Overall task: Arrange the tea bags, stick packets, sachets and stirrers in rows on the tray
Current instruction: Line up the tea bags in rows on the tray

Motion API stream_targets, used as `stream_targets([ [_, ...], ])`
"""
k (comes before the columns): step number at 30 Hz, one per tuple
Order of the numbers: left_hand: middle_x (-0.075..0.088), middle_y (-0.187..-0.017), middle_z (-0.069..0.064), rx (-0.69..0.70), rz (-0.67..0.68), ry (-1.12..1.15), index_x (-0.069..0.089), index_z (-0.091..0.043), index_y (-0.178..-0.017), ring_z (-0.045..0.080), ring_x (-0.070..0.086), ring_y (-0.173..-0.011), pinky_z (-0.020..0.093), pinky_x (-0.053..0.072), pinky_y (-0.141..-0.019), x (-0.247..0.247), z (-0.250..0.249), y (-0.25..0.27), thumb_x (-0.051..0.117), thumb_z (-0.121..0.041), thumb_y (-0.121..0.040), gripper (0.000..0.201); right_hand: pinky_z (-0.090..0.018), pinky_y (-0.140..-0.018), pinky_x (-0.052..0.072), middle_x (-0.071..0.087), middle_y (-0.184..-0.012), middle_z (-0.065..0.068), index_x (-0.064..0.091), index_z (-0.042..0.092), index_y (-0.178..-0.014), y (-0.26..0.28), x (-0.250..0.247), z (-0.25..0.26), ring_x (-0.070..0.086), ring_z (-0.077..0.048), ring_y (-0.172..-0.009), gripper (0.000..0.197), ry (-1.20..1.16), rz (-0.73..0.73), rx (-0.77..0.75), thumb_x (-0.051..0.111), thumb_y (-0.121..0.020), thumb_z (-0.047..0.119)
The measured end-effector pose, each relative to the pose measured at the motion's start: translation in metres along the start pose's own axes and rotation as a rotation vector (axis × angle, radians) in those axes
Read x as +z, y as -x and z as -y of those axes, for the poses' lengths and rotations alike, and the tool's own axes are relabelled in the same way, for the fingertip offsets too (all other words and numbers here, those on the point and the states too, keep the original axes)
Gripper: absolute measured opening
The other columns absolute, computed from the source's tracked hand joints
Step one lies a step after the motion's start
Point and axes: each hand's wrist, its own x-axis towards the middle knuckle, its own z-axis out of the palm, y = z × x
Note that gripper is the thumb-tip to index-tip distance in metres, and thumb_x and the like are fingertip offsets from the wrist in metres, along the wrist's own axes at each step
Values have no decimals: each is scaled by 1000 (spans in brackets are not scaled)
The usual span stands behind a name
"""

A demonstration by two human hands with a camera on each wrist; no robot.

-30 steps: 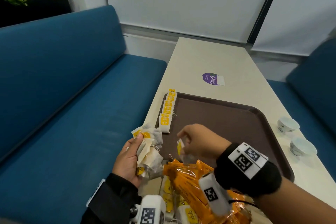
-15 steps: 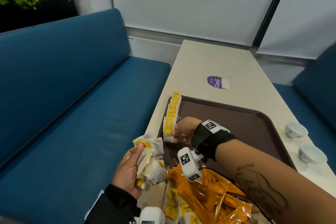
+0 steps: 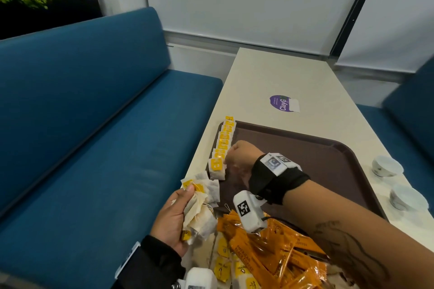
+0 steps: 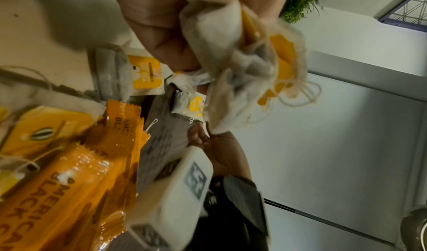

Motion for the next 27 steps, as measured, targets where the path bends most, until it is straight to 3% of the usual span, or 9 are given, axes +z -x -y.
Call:
stream_targets([
  [3,57,-116,26,2,8,-5,52,2,-122,37,56,-100,53,42,-96,3,-1,-1,59,-28,-78,54,-23,-49,36,61,-77,-4,54,13,-85,34,-13,-2,57,-12,-60,23,-69,146,-87,69,-84,31],
  [6,65,-93,19,16,61,-15,59,-3,-105,28,63,-78,39,55,-71,9,-1,0,60,-27,-75,38,-17,-46,35,64,-76,1,54,18,-85,69,-20,-3,58,-8,-64,25,28,320,-195,74,-78,31],
  [8,66,-84,17,19,74,-11,60,-4,-100,25,63,-69,36,54,-65,13,2,1,61,-26,-73,35,-14,-42,35,62,-73,1,54,19,-83,82,-17,-6,55,-5,-60,27,98,273,-251,79,-75,23],
  [11,67,-96,22,23,82,-43,59,0,-111,28,64,-77,37,53,-71,18,9,3,62,-28,-75,46,-16,-50,42,55,-71,3,54,18,-83,96,-9,-13,50,-5,-56,30,162,125,-331,81,-71,11],
  [14,68,-72,12,34,84,-42,59,-3,-98,20,64,-56,27,53,-50,19,14,4,61,-29,-74,35,-24,-62,45,53,-78,3,55,22,-87,106,-5,-20,48,-9,-66,31,218,49,-367,79,-72,10],
  [17,66,-66,11,38,98,-1,55,1,-108,18,63,-48,24,50,-41,20,20,7,56,-24,-85,33,-27,-66,49,58,-86,0,61,20,-93,115,-6,-24,52,-10,-72,25,258,39,-378,76,-76,11],
  [21,67,-65,11,25,91,-26,56,-2,-101,19,65,-51,26,52,-45,23,25,12,55,-20,-88,22,-29,-72,53,64,-92,-5,65,10,-99,123,-8,-27,57,-12,-77,22,333,46,-361,73,-79,15],
  [24,68,-76,15,24,83,-65,57,-3,-107,23,67,-62,31,56,-54,25,27,15,60,-22,-84,30,-27,-70,52,64,-89,-4,67,7,-100,124,-7,-28,56,-10,-74,21,392,65,-347,72,-81,16],
  [27,66,-82,19,23,31,-73,56,-1,-109,24,66,-60,30,56,-52,21,25,17,59,-22,-85,32,-25,-71,50,62,-81,2,68,6,-93,121,-10,-30,55,-9,-73,16,422,58,-314,71,-82,18],
])
